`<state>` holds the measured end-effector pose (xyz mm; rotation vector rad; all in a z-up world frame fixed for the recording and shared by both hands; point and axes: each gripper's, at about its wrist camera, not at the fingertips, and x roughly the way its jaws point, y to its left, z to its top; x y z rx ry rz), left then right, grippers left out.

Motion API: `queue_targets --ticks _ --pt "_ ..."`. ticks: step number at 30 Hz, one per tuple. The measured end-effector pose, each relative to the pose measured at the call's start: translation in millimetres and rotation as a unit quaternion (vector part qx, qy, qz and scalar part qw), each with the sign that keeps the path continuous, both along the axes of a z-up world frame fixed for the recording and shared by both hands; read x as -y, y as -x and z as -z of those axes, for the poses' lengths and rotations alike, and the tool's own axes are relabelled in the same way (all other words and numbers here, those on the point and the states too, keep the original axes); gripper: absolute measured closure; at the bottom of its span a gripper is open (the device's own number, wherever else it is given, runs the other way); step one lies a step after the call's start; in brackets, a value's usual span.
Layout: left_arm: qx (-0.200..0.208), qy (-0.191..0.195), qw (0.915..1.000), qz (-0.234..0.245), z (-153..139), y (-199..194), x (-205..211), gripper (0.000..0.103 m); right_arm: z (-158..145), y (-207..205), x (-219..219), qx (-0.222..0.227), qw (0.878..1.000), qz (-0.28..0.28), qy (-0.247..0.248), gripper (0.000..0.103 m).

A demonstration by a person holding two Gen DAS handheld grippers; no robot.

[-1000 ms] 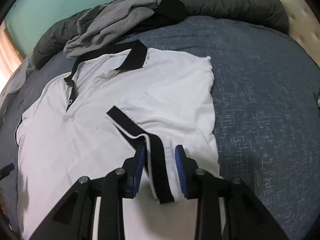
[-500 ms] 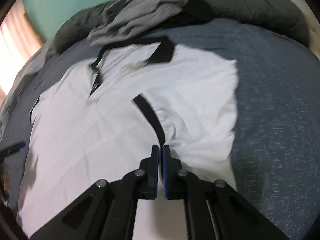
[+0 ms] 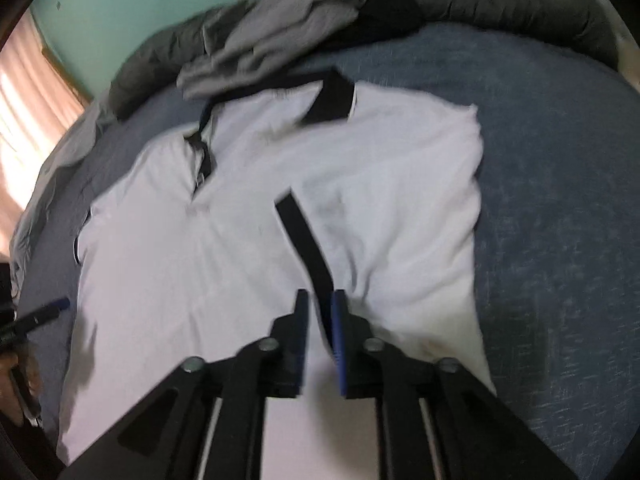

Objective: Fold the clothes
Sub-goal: 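Lower the folded sleeve onto the shirt and open the right tool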

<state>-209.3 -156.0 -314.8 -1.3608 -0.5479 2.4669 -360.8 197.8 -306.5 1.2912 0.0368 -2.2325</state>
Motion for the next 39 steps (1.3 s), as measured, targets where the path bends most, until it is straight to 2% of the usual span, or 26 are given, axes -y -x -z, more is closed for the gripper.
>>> queue_targets --ticks 1,2,6,14,17,20,24,28,30,31,32,35,39 --pt "0.0 0.0 1.0 -0.001 -0.2 0.0 0.3 0.04 -4.9 -0.2 3.2 -0.009 1.0 -0.002 0.003 0.065" --pt "0.0 0.0 1.0 -0.001 -0.2 0.1 0.7 0.04 -9.4 0.0 6.9 -0.016 1.0 -0.007 0.008 0.063" --pt "0.001 -0.001 1.0 -0.001 0.3 0.4 1.2 0.04 -9.5 11.4 35.9 -0.032 0.999 -0.027 -0.021 0.063" --pt "0.003 -0.003 1.0 0.0 1.4 0.8 2.2 0.04 22.3 33.5 70.8 -0.038 0.994 -0.052 -0.092 0.063" --pt "0.004 -0.003 1.0 0.0 1.9 0.9 2.6 0.04 26.6 37.5 69.3 -0.034 0.994 -0.047 -0.088 0.085" --pt "0.003 -0.004 1.0 -0.001 1.9 0.4 3.2 0.039 23.2 36.1 67.5 -0.036 0.995 -0.057 -0.067 0.093" --pt "0.004 -0.003 1.0 0.0 2.6 0.2 1.2 0.039 21.6 31.3 70.7 -0.027 0.995 -0.089 -0.041 0.094" --pt "0.005 -0.002 1.0 0.004 3.2 0.2 -1.3 0.039 19.5 33.8 65.8 -0.014 0.996 -0.078 -0.035 0.094" --pt "0.006 -0.002 1.0 0.004 3.8 0.4 -1.3 0.039 12.8 35.9 55.1 -0.006 0.998 -0.057 -0.014 0.085" --pt "0.006 -0.002 1.0 0.004 3.9 0.7 -1.0 0.039 8.3 37.0 46.8 0.003 0.999 -0.048 0.008 0.072" --pt "0.006 -0.002 1.0 0.004 4.1 0.8 -0.8 0.039 3.1 36.8 38.5 0.008 0.999 -0.045 0.029 0.063" --pt "0.006 -0.003 1.0 0.003 4.6 0.6 -0.1 0.039 -18.8 38.2 6.1 -0.017 0.997 -0.026 0.069 0.063" --pt "0.006 -0.003 1.0 0.002 4.2 0.3 -0.6 0.039 -29.2 62.4 -35.7 -0.03 0.995 0.06 0.079 0.063"
